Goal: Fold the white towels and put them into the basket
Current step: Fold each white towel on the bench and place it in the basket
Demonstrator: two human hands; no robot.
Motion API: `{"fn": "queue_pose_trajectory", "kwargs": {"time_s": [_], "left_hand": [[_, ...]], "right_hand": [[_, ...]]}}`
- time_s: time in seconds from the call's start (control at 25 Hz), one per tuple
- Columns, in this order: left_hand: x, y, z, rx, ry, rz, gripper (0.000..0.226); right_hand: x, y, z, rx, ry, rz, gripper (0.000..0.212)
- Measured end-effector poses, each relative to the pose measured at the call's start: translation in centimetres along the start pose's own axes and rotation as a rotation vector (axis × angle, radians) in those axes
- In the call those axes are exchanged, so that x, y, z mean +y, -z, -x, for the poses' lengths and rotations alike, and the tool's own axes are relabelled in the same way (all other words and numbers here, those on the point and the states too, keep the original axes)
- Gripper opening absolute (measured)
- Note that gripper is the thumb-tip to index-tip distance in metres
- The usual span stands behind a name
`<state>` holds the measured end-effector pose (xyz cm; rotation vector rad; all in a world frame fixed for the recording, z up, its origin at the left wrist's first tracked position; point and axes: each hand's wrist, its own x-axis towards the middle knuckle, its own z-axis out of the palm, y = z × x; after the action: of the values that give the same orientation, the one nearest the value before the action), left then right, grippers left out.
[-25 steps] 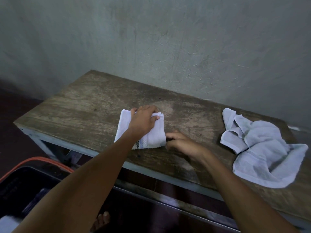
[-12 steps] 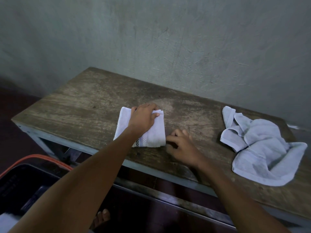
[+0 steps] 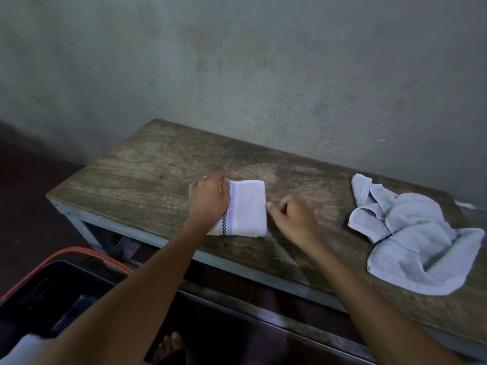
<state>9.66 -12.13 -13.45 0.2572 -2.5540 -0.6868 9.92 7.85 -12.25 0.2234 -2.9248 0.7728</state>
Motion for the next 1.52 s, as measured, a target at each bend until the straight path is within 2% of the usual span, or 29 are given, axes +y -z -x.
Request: {"fn": "queue_pose_trajectory", "kwargs": {"time_s": [0.04, 0.08, 0.12, 0.2, 0.28, 0.32, 0.44, 0.56, 0.72, 0.84, 0.92, 1.08, 1.2, 1.4, 1.52], "left_hand": [[-0.6, 0.5, 0.9, -0.021, -0.037, -0.051, 0.04], [-1.1, 0.8, 1.7, -0.09, -0.095, -0.112, 0.049], [-1.7, 1.0, 2.1, -0.187, -0.145, -0.178, 0.056], [-2.9, 1.0, 2.0, -0.375, -0.144, -0.285, 0.058], [-3.6, 0.6, 1.6, -0.452, -0.054, -0.28, 0.056], [-3.8, 0.4, 1.6, -0.447, -0.025, -0.269, 0.057], [-4.0, -0.1, 1.4, -0.395, 0.012, -0.245, 0.06], [-4.7, -0.1, 1.0, -0.387, 0.108, -0.177, 0.062], [-5.4, 1.0, 1.2, -0.371, 0.165, -0.103, 0.058], [-5.4, 2.0, 1.5, -0.335, 0.174, -0.162, 0.051], [-5.2, 2.4, 1.4, -0.295, 0.221, -0.138, 0.044], [-4.7, 2.1, 0.4, -0.313, 0.337, 0.127, 0.038], [-4.2, 1.5, 0.2, -0.304, 0.407, 0.14, 0.043], [-3.7, 1.0, 0.3, -0.263, 0.37, 0.228, 0.035], [-3.1, 1.2, 0.8, -0.179, 0.393, 0.376, 0.028]], "right_hand": [[-0.7, 0.2, -0.1, 0.092, 0.077, 0.037, 0.027], [-1.4, 0.1, -0.2, 0.123, 0.173, 0.078, 0.028], [-2.1, -0.3, -0.5, 0.085, 0.262, 0.132, 0.038], [-3.3, -2.0, -1.1, -0.09, 0.358, 0.233, 0.056], [-3.8, -3.8, -2.1, -0.276, 0.304, 0.314, 0.066], [-3.8, -4.5, -2.7, -0.325, 0.262, 0.339, 0.069], [-3.4, -5.2, -4.0, -0.335, 0.195, 0.35, 0.077], [-3.1, -5.1, -4.2, -0.359, 0.109, 0.215, 0.08], [-2.2, -5.0, -3.9, -0.264, -0.019, -0.095, 0.069], [-2.4, -4.4, -3.1, -0.166, -0.013, -0.13, 0.05], [-2.9, -3.9, -3.0, -0.116, -0.072, -0.193, 0.046], [-4.1, -3.3, -3.8, -0.158, -0.243, -0.373, 0.03], [-4.5, -3.6, -4.2, -0.205, -0.271, -0.375, 0.025], [-4.9, -3.0, -4.6, -0.26, -0.329, -0.497, 0.012], [-5.6, -3.0, -4.4, -0.262, -0.317, -0.502, 0.024]]}}
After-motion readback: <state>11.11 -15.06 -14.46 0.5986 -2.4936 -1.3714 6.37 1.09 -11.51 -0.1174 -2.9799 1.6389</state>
